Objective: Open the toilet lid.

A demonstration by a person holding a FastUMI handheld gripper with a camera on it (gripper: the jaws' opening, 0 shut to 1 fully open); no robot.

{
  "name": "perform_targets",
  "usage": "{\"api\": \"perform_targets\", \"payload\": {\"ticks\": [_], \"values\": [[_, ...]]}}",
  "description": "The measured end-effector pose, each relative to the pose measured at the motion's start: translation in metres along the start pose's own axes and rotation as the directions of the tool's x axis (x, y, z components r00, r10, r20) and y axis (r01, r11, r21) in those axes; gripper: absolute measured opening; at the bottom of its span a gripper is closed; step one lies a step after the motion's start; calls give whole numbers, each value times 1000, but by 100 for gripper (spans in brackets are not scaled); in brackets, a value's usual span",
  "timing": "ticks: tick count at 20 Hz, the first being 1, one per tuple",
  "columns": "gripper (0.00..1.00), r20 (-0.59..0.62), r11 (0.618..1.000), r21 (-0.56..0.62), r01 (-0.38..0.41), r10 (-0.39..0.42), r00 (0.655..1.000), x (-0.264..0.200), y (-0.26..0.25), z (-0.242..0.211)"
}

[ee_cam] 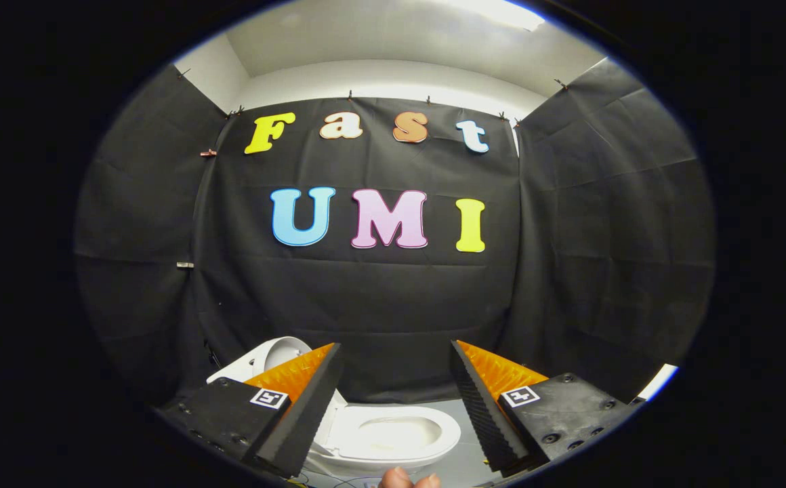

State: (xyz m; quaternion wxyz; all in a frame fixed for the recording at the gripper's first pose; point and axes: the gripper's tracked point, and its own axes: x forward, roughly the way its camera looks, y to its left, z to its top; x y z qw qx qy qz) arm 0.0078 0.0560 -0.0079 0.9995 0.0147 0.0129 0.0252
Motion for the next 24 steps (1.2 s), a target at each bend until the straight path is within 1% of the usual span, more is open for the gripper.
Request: {"api": "perform_targets", "payload": {"ticks": [11, 14, 24], "values": [[98, -10, 1000, -20, 3, -3, 1000, 2, 3, 0], [98, 6, 1000, 1, 5, -5, 1000, -4, 2, 6], [98, -1, 1000, -4, 11, -11, 1000, -2, 0, -1]]}}
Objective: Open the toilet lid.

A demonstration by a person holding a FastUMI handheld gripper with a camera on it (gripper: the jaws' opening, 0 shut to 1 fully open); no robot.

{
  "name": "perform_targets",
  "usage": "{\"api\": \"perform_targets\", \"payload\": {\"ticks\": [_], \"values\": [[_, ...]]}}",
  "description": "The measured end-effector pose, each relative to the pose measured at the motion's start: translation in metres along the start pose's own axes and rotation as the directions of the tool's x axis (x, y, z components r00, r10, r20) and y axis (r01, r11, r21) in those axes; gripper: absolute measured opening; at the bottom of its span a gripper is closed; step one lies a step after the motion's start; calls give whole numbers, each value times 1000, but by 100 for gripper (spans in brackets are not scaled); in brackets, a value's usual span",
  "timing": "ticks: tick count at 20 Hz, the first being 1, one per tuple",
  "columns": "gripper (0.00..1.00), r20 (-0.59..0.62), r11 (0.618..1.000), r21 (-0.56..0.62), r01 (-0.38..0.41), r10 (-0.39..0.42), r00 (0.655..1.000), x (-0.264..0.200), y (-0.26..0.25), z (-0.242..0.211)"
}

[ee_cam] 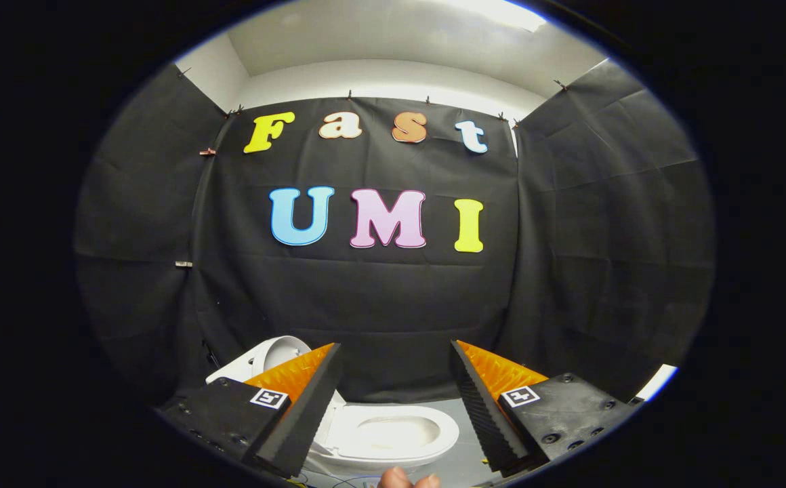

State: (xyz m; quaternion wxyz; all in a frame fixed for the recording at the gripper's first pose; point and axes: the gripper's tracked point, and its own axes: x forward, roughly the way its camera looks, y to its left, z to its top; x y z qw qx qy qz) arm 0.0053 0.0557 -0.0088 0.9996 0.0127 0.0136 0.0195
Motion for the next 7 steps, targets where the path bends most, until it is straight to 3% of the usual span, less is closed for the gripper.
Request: {"api": "perform_targets", "payload": {"ticks": [7], "values": [[98, 0, 1000, 6, 3, -3, 1000, 2, -2, 0]]}}
